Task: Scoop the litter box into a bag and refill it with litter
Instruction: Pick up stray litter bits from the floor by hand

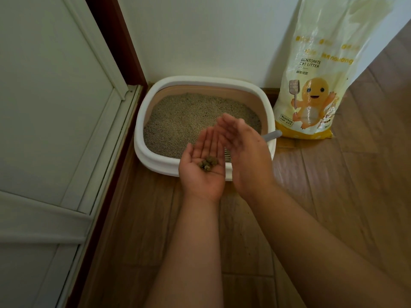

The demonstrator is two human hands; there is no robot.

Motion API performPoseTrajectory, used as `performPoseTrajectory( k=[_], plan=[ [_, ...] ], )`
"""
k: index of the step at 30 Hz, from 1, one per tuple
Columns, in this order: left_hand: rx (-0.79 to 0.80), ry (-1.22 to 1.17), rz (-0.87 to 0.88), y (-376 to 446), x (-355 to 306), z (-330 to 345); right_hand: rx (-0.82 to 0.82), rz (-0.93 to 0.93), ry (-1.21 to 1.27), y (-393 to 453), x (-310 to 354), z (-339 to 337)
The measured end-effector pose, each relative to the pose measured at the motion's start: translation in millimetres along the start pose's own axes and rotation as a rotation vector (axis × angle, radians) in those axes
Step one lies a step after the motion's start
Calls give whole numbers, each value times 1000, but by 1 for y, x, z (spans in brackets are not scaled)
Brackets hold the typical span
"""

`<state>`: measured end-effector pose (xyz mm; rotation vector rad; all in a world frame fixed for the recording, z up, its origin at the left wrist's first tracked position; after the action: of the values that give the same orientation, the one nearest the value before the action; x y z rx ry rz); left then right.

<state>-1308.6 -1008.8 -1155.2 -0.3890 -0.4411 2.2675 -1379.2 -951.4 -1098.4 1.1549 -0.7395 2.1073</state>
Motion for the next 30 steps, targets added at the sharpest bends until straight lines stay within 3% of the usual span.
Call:
performPoseTrajectory(
  k=[2, 8, 20, 30],
  plan=[
    [10, -33, 8, -1, 2, 5, -57, 66, 258, -2, -8, -6],
    [-21, -23, 46, -6, 7, 9, -126, 107, 518, -12, -22, -10],
    [-44, 44, 91, -15, 11, 34, -182, 139, 567, -11, 2, -7],
    [-29, 45, 76, -28, 19, 106, -183, 110, 574, -6, 69, 9]
  ],
)
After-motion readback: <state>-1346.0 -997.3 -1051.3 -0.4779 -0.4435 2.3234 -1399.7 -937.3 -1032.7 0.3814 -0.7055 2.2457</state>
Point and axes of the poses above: each hand's wrist, its own y-axis towards the middle knuckle, its own z-axis out of the palm, x = y × z, the point moved 7 cm from there along y, towards the middle knuckle, and after that the axes turned 2 degrees about z, right-handed, at the moved point
